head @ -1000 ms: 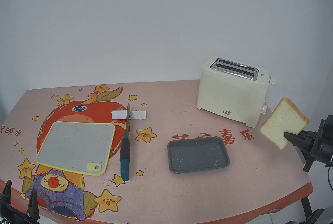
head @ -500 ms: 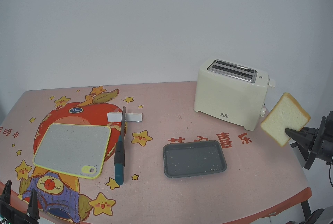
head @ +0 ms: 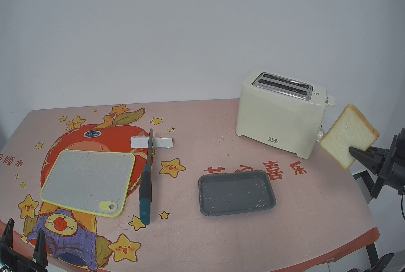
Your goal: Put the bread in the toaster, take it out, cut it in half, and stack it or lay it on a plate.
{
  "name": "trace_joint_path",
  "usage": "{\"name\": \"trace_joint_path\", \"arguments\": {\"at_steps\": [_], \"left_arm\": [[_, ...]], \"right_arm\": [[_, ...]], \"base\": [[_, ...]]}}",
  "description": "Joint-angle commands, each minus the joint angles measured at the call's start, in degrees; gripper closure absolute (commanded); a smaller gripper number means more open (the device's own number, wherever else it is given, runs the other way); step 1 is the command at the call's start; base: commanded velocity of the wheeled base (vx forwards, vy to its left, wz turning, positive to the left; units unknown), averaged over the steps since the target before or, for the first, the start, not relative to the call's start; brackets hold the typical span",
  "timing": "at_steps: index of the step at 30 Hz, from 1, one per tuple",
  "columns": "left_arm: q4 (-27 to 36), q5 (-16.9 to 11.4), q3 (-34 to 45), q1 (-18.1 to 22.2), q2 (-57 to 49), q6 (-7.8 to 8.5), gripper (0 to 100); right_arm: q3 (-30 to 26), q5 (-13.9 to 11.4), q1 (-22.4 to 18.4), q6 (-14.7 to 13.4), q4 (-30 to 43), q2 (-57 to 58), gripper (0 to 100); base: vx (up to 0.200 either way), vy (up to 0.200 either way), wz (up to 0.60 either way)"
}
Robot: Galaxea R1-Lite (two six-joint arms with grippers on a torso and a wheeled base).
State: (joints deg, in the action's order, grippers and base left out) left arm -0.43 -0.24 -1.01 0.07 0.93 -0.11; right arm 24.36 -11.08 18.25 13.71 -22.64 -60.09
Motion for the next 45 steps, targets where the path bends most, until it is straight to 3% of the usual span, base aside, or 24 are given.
{"name": "trace_joint_path", "arguments": {"at_steps": [1,6,13,18,23,27,31,41,45], "left_arm": [[-0.01,-0.02,1.01,0.01,-0.40,-0.07,0],[-0.01,-0.02,1.01,0.01,-0.40,-0.07,0],[-0.01,-0.11,1.01,0.01,-0.40,0.11,0],[-0.01,-0.11,1.01,0.01,-0.40,0.11,0],[-0.01,-0.11,1.01,0.01,-0.40,0.11,0],[-0.01,-0.11,1.01,0.01,-0.40,0.11,0],[0.08,0.07,1.01,0.01,-0.49,0.11,0],[-0.01,-0.11,1.01,0.01,-0.40,0.11,0],[0.08,-0.11,1.01,0.01,-0.40,0.11,0]], "right_arm": [[-0.54,-0.43,-0.50,-0.18,0.23,0.06,100],[-2.12,-3.51,-3.84,0.44,0.40,1.02,100],[-3.88,-5.35,-4.10,0.79,2.07,3.66,100],[-0.01,-6.06,-6.03,0.35,6.64,3.40,100],[6.76,-5.88,-5.51,-0.18,13.06,3.40,100],[15.11,-5.97,-5.42,-0.18,23.96,3.22,100],[20.73,-5.97,-4.80,-0.18,30.37,2.17,100],[21.96,-5.88,-4.45,1.40,31.08,-1.79,100],[23.19,-8.08,-4.54,3.16,31.08,-3.63,100]], "base": [[0.000,0.000,0.00],[0.000,0.000,0.00],[0.000,0.000,0.00],[0.000,0.000,0.00],[0.000,0.000,0.00],[0.000,0.000,0.00],[0.000,0.000,0.00],[0.000,0.000,0.00],[0.000,0.000,0.00]]}}
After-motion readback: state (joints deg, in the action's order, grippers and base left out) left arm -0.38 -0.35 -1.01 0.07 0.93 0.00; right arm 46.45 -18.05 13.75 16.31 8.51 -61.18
